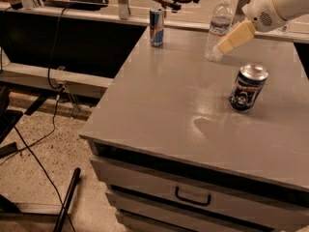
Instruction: Move water bottle near redbull can
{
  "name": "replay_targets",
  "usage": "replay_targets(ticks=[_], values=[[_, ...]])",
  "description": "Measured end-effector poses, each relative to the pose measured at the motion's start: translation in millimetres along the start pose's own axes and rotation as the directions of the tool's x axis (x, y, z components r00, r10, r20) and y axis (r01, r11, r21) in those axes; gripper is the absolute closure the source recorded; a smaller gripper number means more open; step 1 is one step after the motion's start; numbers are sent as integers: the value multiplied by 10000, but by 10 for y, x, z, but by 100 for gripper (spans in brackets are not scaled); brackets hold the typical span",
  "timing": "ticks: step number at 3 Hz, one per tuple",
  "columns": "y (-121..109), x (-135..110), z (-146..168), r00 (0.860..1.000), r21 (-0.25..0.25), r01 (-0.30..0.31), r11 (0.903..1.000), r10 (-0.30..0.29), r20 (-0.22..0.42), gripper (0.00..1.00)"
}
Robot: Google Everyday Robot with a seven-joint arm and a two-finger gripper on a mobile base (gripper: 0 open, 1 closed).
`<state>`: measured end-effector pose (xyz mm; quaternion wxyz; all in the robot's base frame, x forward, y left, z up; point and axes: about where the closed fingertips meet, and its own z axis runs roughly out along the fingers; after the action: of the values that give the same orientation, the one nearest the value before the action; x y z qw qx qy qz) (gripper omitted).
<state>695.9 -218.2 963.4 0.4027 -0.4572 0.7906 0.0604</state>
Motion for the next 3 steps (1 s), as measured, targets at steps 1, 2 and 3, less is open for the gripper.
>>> replay_targets(ticks=[1, 2, 3], values=[[0, 0, 1, 10000, -2, 0, 10000, 0, 0, 0], [-70, -82, 59, 9990, 89, -274, 9996, 270, 358, 0], [-70, -82, 60, 9990, 87, -273, 9996, 270, 358, 0]])
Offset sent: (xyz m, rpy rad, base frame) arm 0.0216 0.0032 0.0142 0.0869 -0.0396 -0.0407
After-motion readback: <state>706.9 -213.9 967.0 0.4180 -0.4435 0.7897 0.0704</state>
